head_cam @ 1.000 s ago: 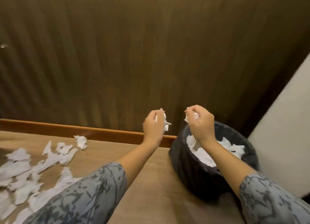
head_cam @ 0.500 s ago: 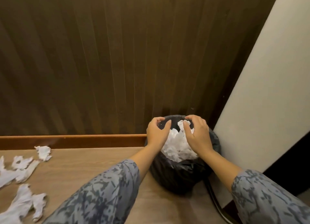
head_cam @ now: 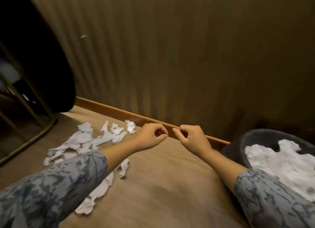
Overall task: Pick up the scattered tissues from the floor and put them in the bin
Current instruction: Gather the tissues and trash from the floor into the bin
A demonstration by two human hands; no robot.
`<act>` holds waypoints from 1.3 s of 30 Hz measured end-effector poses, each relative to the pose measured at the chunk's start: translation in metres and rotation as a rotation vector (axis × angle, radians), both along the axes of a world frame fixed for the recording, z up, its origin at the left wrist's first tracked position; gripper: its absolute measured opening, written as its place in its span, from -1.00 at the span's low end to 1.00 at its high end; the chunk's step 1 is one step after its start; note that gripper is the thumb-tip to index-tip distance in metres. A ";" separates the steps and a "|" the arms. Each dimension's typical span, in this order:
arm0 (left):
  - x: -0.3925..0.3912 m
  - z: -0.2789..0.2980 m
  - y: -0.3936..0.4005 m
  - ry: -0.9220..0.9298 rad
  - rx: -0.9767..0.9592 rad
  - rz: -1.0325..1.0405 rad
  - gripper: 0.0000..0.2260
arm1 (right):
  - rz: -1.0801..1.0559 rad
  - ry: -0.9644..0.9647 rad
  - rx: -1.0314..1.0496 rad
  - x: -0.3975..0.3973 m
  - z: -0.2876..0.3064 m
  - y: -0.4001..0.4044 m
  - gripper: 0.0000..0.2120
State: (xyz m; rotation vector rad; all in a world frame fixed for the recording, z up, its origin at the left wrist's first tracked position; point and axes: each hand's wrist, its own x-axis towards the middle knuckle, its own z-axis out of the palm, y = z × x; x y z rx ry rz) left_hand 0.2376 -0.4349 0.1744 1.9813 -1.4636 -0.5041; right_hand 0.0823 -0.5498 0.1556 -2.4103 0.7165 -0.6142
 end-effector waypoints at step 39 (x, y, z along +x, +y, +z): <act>0.151 -0.295 0.384 0.049 -0.169 0.603 -0.70 | 0.383 0.177 0.039 0.160 -0.272 0.302 -0.74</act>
